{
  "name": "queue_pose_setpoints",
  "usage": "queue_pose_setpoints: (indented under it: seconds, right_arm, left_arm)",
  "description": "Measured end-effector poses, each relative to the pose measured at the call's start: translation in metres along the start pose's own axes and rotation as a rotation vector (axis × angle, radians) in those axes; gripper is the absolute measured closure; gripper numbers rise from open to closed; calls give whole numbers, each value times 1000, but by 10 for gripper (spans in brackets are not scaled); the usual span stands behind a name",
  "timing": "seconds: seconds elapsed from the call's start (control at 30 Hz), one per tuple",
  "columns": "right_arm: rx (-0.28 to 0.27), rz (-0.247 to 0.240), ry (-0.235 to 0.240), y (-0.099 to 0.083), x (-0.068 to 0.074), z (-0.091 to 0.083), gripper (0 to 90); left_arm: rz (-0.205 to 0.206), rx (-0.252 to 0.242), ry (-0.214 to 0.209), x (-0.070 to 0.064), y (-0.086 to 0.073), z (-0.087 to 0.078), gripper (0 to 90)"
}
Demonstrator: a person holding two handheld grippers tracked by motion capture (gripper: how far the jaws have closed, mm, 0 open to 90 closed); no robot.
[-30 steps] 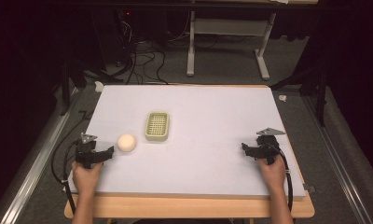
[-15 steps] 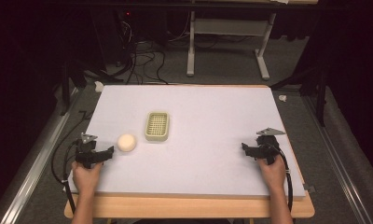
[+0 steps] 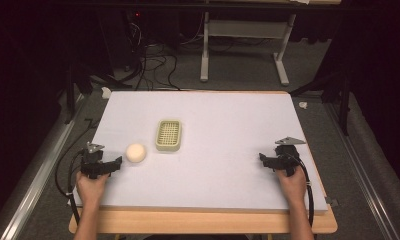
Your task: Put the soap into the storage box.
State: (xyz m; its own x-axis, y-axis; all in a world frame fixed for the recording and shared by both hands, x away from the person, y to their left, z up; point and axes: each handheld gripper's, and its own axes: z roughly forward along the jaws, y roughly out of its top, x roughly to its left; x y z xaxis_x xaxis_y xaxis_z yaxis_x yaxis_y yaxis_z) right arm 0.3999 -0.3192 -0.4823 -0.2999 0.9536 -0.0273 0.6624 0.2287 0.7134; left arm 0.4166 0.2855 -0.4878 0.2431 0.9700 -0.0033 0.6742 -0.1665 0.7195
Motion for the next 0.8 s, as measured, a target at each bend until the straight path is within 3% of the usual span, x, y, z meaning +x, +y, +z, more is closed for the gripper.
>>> queue_pose_setpoints:
  seconds: [0.5,0.8]
  right_arm:
    - [0,0,-1,0,0,0,204]
    - [2,1,1,0,0,0,205]
  left_arm:
    - [13,-32,-31,-2,2,-13,148]
    - [64,-49,-58,-15,5,-22,138]
